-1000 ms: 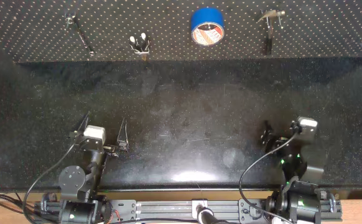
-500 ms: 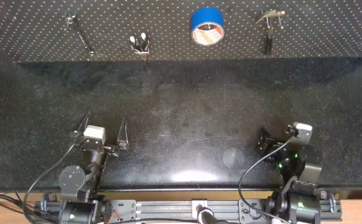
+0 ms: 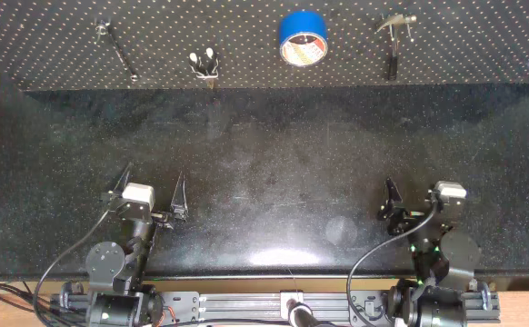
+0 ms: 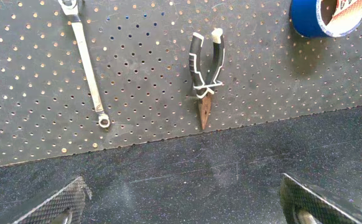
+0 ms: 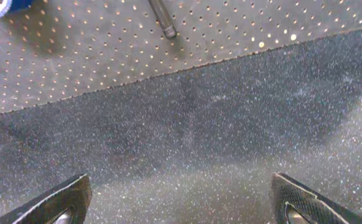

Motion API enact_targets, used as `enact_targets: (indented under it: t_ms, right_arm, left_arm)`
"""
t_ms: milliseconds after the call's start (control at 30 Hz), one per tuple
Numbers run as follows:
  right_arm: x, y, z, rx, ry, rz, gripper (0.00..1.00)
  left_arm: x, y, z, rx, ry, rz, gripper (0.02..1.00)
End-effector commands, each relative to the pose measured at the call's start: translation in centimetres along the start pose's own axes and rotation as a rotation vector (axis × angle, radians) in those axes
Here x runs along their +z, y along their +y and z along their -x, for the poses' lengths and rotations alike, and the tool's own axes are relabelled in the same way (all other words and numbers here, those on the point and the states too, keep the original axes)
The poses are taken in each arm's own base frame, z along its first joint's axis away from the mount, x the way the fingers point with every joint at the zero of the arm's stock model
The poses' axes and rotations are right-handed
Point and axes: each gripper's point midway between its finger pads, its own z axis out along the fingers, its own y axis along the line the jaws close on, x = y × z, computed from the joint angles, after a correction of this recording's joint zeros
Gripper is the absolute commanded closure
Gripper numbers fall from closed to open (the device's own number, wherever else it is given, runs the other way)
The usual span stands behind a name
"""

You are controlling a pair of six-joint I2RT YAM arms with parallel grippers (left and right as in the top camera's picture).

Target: Place Tools Onto Pegboard

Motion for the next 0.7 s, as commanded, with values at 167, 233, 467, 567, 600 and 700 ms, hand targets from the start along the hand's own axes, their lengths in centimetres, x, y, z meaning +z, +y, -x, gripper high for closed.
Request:
enact_targets:
  t_ms: [167, 233, 467, 567, 600, 700]
  right_arm:
    - [0.2, 1.5, 3.1, -0.294, -0.19, 0.049, 0.066]
    - [0.3, 2.1, 3.6, -0.444, -0.24, 0.056, 0.066]
    - [0.2, 1.7, 5.5, -0.5, -0.348, -0.031, 0.066]
    - [0.4, 0.8, 5.1, -0.488, -0.322, -0.098, 0.066]
    - [0.6, 0.7, 4.4, -0.489, -0.29, -0.1, 0.066]
    - [0.8, 1.0, 3.8, -0.493, -0.268, -0.074, 0.066]
  left_arm:
    - [-0.1, -0.3, 0.0, 0.012, -0.004, -0.02, 0.023]
    - [-0.1, -0.3, 0.0, 0.012, -0.005, -0.02, 0.025]
    - [-0.1, -0.3, 0.0, 0.012, -0.005, -0.02, 0.023]
    - [-0.1, -0.3, 0.0, 0.012, -0.004, -0.02, 0.025]
    - [-0.1, -0.3, 0.0, 0.012, -0.005, -0.02, 0.023]
    - [-0.1, -0.3, 0.0, 0.012, -0.005, -0.02, 0.023]
